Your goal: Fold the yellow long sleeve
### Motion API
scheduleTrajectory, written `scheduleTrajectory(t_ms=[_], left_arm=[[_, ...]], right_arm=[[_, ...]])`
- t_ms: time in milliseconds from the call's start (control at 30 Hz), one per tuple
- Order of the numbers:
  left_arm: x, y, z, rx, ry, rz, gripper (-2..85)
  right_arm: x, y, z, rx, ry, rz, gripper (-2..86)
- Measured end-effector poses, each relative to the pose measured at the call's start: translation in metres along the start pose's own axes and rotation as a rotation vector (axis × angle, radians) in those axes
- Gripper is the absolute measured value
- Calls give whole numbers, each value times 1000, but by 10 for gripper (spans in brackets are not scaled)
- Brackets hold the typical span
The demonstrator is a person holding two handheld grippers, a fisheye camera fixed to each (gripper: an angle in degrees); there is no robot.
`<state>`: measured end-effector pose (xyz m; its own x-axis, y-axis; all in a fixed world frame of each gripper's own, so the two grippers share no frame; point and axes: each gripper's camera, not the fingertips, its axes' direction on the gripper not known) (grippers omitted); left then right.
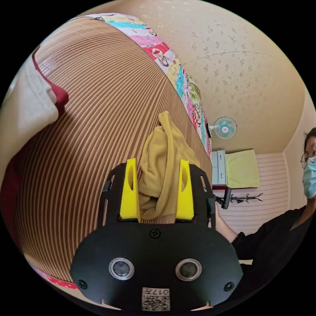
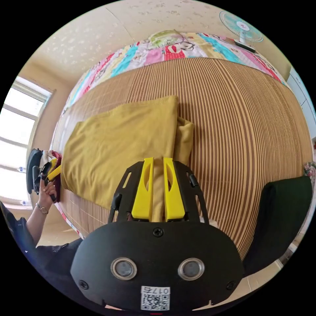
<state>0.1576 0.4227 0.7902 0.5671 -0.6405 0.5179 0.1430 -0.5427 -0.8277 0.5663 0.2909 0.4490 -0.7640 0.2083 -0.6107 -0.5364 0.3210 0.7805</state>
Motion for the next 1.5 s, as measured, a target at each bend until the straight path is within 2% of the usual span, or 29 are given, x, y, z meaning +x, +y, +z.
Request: scheduleTrajectory(t_ms=[100,167,300,400,467,600,633,767,933,1033,1100,1200,1267,1367,1433,1500], left_arm=[[-10,33,1,-24,-93,8,169],[-19,44,3,-40,-47,-6,168],[-47,63,2,-28,90,-77,172],[-66,63,13,-60,238,-100,176],[-74,61,23,-96,250,-118,153],[-81,60,28,-122,221,-119,75],[-79,60,27,-112,230,-95,71],[-64,68,18,-47,184,8,60],[-52,74,14,-29,203,88,54],[-44,74,16,-58,189,155,54],[-38,73,14,-67,195,196,56],[-28,71,10,-71,267,268,67],[-25,68,9,-69,357,297,78],[-24,61,19,-114,427,316,107],[-23,59,32,-135,389,321,112],[-24,55,58,-181,351,303,116]], right_arm=[[-4,0,7,38,51,15,40],[-11,-17,-2,33,13,125,48],[-61,-44,-24,58,-4,104,67],[-125,-74,-14,-63,-49,-7,97],[-181,-98,9,-200,-191,-113,125],[-260,-129,66,-473,-243,-140,175],[-290,-137,78,-496,-222,-175,185],[-369,-139,119,-620,138,-360,223],[-391,-103,149,-669,520,-561,186],[-376,-98,137,-655,542,-585,132],[-354,-106,118,-651,429,-535,118],[-294,-124,67,-591,40,-408,110],[-218,-128,17,-440,-353,-301,108],[-111,-120,-32,-250,-711,-251,106],[-53,-112,-55,-174,-802,-275,105],[1,-99,-75,-99,-811,-311,104]])
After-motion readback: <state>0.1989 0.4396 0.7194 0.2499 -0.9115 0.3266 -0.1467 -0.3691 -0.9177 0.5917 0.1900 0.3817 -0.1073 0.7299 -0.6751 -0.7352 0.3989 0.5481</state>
